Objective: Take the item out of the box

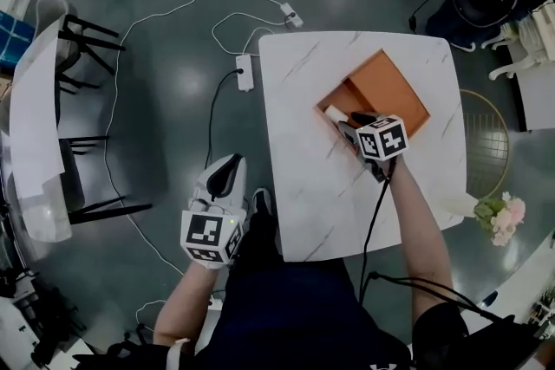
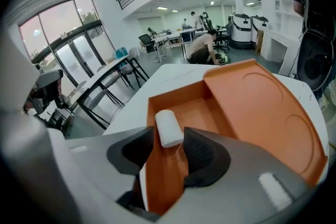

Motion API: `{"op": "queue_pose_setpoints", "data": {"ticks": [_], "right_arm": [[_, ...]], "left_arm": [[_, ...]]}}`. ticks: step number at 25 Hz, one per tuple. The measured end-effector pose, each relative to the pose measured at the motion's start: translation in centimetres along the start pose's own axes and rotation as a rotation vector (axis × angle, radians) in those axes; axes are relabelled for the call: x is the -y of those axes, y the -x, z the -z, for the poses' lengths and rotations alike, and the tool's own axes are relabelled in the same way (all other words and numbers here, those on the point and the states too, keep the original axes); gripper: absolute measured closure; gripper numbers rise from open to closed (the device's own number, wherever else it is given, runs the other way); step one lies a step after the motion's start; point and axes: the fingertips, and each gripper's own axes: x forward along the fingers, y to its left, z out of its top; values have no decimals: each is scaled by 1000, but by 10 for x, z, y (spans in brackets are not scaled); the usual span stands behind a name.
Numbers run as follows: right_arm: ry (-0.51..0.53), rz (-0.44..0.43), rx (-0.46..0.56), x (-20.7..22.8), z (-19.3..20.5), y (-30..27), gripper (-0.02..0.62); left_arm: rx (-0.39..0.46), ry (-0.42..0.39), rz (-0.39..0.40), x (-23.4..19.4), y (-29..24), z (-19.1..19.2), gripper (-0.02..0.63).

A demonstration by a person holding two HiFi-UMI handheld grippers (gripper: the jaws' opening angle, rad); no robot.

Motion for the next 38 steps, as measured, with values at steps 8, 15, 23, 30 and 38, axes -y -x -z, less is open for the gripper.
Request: {"op": "queue_pose_setpoints", "data": {"ticks": [8,15,23,30,38], "right_arm": [[-36,-47,-37,6,-1,-24,414],[-159,-119,-29,6,5,-23,430],[-82,7,59,9,-5,-9,448],[-138,42,224,3,-22,47,446],[-228,68,392,-16,-19,116,446]], "left_arm": [[-22,38,-42,-14,9,15,586],[-33,45,-38,-6,3,16,586],[-28,2,10,-3,-7,4,586],[-20,-42,85,22,-17,-10,586],[-7,-93,167,50,-19,-27,586]]}}
